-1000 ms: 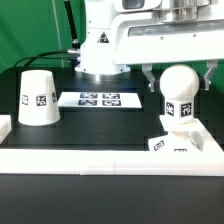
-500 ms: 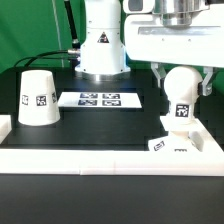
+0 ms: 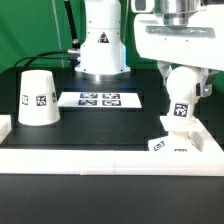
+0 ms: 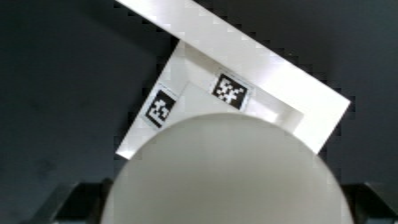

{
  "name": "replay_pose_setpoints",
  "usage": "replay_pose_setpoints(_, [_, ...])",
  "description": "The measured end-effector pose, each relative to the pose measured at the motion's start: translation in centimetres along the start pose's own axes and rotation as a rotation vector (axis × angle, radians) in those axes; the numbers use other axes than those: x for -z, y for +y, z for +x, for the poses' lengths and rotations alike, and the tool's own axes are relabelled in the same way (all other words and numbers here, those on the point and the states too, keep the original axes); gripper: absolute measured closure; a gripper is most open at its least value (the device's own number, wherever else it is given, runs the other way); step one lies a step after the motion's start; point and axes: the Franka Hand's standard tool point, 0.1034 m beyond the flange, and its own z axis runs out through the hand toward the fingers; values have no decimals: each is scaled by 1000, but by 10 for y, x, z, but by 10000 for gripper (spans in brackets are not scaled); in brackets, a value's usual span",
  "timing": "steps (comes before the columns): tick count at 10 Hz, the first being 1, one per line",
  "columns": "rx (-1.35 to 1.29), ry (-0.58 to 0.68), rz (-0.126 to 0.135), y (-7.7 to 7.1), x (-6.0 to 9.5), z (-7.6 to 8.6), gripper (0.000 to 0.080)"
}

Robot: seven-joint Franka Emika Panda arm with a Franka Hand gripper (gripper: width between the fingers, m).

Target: Assemble lamp

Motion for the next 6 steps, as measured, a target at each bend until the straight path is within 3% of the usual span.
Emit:
replay_pose_setpoints(1, [39, 0, 0, 0, 0, 0, 220])
replay_pose_setpoints(2, [99, 1, -1, 0, 0, 1, 130])
replay_pose_setpoints(3, [171, 1, -1, 0, 0, 1, 109])
replay_pose_setpoints(6, [493, 6, -1, -1, 1, 3, 101])
